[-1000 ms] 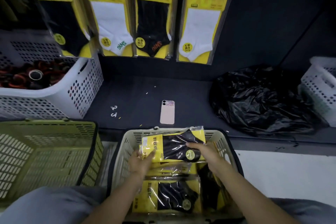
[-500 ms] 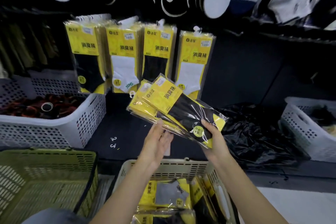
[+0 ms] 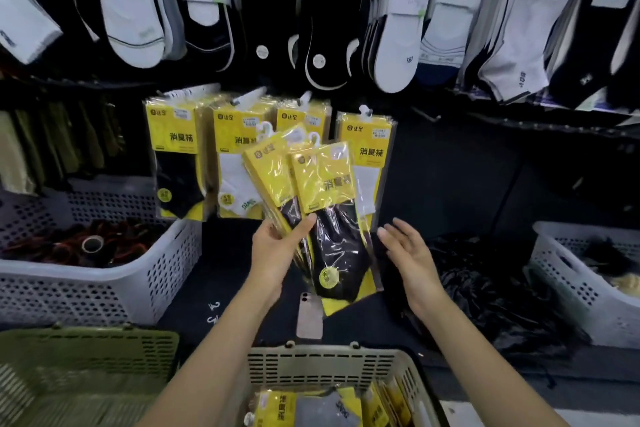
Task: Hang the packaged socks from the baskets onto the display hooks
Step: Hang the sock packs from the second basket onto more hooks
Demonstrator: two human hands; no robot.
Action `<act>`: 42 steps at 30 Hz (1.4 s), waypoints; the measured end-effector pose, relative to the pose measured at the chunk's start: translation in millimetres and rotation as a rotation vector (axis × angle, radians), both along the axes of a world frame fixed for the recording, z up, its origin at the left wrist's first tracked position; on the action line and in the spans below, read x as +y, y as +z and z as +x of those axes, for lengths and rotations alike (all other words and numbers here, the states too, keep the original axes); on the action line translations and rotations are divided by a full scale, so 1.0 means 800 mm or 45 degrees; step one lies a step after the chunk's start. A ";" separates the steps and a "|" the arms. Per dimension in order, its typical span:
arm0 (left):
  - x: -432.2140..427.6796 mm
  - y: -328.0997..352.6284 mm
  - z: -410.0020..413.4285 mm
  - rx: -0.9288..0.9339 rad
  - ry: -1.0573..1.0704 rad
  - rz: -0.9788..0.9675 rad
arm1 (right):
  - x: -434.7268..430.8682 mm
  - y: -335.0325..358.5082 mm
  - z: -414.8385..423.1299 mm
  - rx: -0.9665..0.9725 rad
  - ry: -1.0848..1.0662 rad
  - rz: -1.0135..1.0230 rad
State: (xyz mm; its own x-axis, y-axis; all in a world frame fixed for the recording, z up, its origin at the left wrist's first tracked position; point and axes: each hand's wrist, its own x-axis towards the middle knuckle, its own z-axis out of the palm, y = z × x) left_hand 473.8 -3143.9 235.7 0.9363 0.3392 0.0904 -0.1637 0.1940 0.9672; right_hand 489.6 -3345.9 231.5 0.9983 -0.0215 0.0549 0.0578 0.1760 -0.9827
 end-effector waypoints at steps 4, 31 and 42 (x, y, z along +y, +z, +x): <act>-0.006 0.017 0.006 -0.026 -0.076 0.191 | 0.012 0.041 0.017 -0.149 0.067 -0.125; 0.051 0.056 0.074 -0.068 0.233 0.258 | 0.015 0.089 0.156 -0.190 -0.205 -0.020; 0.049 0.060 0.086 -0.041 0.262 0.207 | 0.037 0.075 0.202 -0.188 -0.241 -0.036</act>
